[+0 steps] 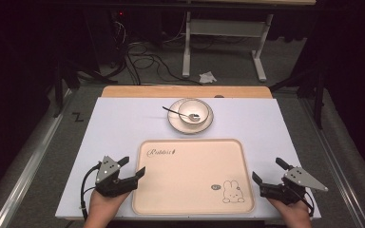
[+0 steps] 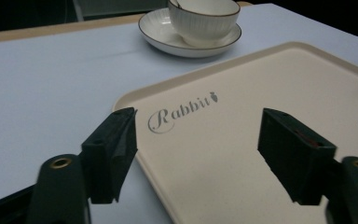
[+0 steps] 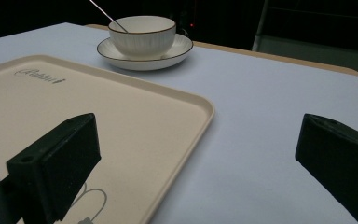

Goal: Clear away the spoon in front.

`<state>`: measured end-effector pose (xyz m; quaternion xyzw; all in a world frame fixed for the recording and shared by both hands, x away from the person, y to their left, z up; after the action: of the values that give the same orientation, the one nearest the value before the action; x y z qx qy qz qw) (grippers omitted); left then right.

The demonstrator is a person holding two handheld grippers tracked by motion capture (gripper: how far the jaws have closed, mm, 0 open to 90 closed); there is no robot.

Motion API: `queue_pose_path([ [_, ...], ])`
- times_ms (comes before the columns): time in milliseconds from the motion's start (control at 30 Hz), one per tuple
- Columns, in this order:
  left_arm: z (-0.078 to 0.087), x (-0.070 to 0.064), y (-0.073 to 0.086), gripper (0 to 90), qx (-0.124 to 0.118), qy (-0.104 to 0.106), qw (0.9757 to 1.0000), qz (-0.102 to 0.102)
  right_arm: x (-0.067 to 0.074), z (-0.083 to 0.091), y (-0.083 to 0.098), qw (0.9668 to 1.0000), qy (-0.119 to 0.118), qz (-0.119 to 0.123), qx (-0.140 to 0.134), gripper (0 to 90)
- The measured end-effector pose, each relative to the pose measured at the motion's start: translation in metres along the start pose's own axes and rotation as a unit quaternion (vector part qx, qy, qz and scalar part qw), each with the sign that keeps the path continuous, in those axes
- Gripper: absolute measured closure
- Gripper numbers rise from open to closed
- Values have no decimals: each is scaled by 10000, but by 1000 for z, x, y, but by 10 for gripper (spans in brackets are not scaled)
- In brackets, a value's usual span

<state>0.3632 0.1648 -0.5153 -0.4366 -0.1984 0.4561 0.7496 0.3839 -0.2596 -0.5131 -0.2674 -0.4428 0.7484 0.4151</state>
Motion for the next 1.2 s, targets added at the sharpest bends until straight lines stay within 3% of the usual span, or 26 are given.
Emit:
queue_pose_path([
  [100,0,-1,-8,350,-35,13,10000,-25,-1,0,0,10000,6,4,-5,5],
  [333,-5,-4,-20,563,-30,-82,9999,-73,1,0,-1,10000,-2,1,-7,5],
  [600,-18,-7,-36,845,111,-145,9998,-124,0,1,-1,10000,-29,-48,-30,5],
  [667,-25,-6,-43,898,113,-172,9998,-52,0,0,0,10000,-14,-24,-17,5],
  [967,-54,3,-67,900,18,-239,9996,169,2,0,-1,10000,-68,1,-24,5],
  [1200,-73,10,-87,900,-34,-286,9994,211,2,-2,0,10000,-80,-9,-14,5],
])
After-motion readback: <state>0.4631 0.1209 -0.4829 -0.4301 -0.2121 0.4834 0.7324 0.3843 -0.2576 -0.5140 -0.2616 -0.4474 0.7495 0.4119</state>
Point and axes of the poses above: each handheld gripper's, and its own axes: z roughly backward along the jaws, y roughly out of its underside, x roughly to its left, the point moved 9 cm from there along -z, roughly forward along the jaws, and after that the axes turned 8 degrees about x, right-handed, at the moved point
